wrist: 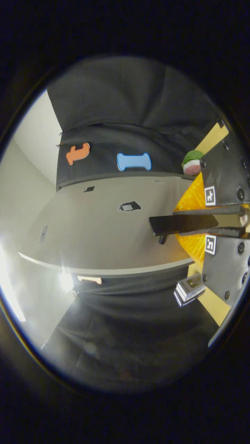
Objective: Open the shoe cabinet door, grab the shoes and put them into the shoe cabinet, then close the shoe cabinet door.
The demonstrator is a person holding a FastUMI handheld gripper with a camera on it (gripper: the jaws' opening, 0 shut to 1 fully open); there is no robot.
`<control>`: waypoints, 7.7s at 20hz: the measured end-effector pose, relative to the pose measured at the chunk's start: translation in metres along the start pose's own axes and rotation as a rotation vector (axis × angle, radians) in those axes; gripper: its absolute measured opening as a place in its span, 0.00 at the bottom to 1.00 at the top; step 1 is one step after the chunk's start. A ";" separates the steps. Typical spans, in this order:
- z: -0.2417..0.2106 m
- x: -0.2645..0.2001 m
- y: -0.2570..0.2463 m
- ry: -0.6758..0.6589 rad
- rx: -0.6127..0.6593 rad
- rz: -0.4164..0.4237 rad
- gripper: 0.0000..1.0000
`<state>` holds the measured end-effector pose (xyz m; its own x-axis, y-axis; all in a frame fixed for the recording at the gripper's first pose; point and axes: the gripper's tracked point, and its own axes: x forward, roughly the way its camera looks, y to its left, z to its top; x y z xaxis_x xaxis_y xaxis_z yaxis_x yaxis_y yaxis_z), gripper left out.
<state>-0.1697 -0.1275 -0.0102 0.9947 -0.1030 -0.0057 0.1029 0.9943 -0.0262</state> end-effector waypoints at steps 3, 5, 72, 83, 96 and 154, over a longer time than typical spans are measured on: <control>0.001 -0.011 -0.022 -0.002 0.003 -0.046 0.15; 0.001 -0.021 -0.039 0.000 0.000 -0.075 0.15; -0.343 0.019 0.041 0.691 -0.051 0.154 0.04; -0.464 0.008 0.049 0.932 -0.168 0.145 0.12; -0.519 0.008 0.047 1.077 -0.249 0.140 0.24; -0.101 0.337 -0.008 0.374 -0.176 -0.098 0.02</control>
<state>0.1641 -0.1726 -0.1127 0.9055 -0.2312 -0.3557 0.1614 0.9632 -0.2152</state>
